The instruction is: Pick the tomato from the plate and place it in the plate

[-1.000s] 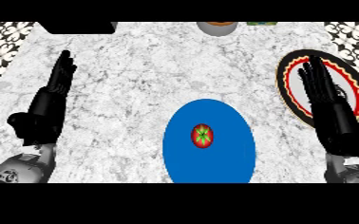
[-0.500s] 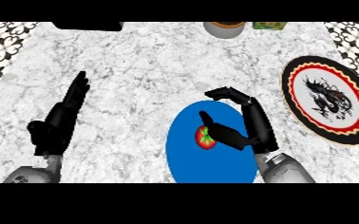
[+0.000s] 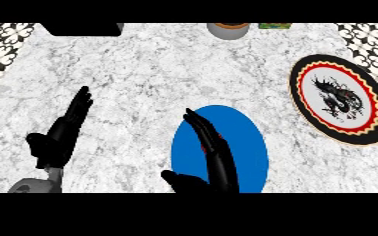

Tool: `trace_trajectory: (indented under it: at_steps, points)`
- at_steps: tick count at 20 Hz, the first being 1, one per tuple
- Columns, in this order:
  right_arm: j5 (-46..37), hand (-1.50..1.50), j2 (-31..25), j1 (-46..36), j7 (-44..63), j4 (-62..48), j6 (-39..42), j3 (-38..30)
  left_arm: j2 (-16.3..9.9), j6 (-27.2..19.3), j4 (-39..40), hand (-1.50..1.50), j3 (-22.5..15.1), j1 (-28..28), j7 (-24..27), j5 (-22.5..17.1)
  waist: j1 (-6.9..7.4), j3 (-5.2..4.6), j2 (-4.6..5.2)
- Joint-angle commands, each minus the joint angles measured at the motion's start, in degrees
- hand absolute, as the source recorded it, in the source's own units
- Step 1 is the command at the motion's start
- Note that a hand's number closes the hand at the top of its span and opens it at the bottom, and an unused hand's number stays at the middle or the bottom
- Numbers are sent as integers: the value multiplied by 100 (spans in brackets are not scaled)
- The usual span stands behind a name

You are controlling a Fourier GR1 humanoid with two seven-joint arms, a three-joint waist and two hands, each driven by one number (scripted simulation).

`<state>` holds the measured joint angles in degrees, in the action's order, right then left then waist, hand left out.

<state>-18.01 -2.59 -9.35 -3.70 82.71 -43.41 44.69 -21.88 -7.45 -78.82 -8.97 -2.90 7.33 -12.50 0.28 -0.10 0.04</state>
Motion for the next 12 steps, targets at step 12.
trace_trajectory:
  at_steps: [12]
  points:
    - [-2680,-150,-1128,199,3928,1274,2130,168,15,229,3,0,214,98,24,19,-54,-4,-38]
